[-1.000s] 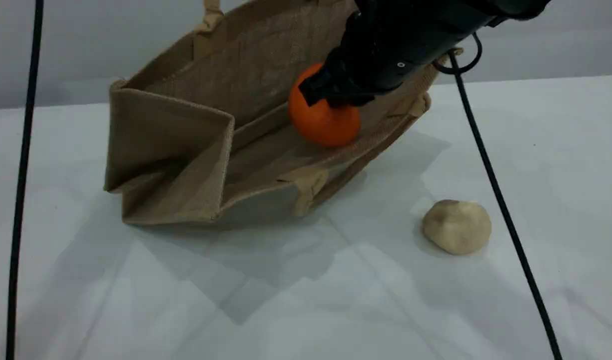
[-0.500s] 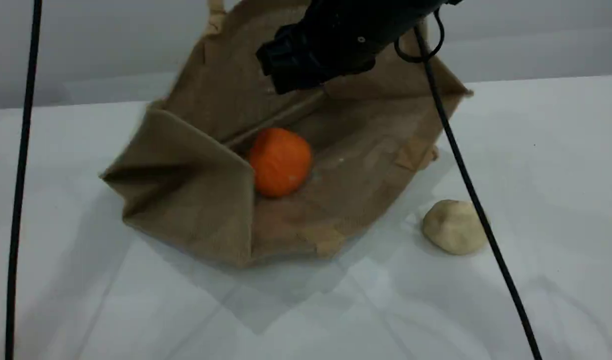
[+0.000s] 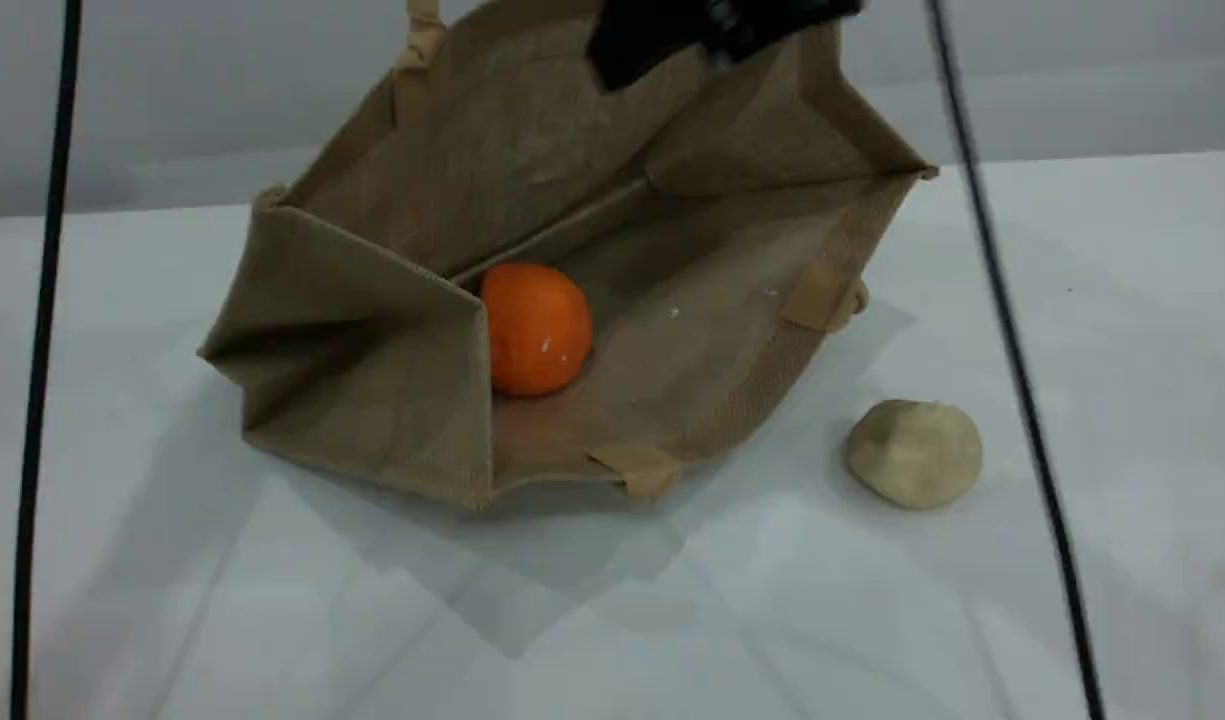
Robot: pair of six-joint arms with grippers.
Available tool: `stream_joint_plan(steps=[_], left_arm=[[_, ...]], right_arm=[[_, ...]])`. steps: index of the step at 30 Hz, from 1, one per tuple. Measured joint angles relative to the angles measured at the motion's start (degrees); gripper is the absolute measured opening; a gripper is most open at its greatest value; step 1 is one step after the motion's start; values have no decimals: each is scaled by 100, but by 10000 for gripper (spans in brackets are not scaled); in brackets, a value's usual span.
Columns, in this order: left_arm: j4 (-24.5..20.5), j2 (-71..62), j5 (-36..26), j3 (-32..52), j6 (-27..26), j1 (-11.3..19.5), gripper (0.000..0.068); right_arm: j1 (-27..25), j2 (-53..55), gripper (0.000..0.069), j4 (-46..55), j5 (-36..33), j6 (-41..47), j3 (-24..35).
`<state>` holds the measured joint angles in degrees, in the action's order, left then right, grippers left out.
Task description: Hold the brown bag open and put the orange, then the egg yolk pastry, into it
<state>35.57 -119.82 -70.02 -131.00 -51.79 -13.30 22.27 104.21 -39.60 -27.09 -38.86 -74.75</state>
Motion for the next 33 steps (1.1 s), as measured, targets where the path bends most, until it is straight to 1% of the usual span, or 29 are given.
stream_joint_plan(steps=[4,8,12,14,16,19,24,33], left_arm=[[0,0,0,0,0,0,91],[0,0,0,0,0,0,91],[0,0,4,0,0,0,91],[0,0,4,0,2,0,91],[0,0,4,0,2,0,91],[5,0,4,0,8,0,91],[15,0,4,0,22,0,91],[21,0,6,0,22,0,91]], right_arm=[[-408,-393,535,360,-830,477,0],[-754,-581,535,1014,-1720,1297,0],[-755,-526,535,1884,-2425,2192,0],[-755,-515,535,2351,-2621,2614,0],[-755,-502,535,2764,-2745,2994,0],[-755,-352,535,3117,-2764,3303,0],[-755,118,535,3103,-2657,3324,0],[-748,951,534,3062,-2225,3287,0]])
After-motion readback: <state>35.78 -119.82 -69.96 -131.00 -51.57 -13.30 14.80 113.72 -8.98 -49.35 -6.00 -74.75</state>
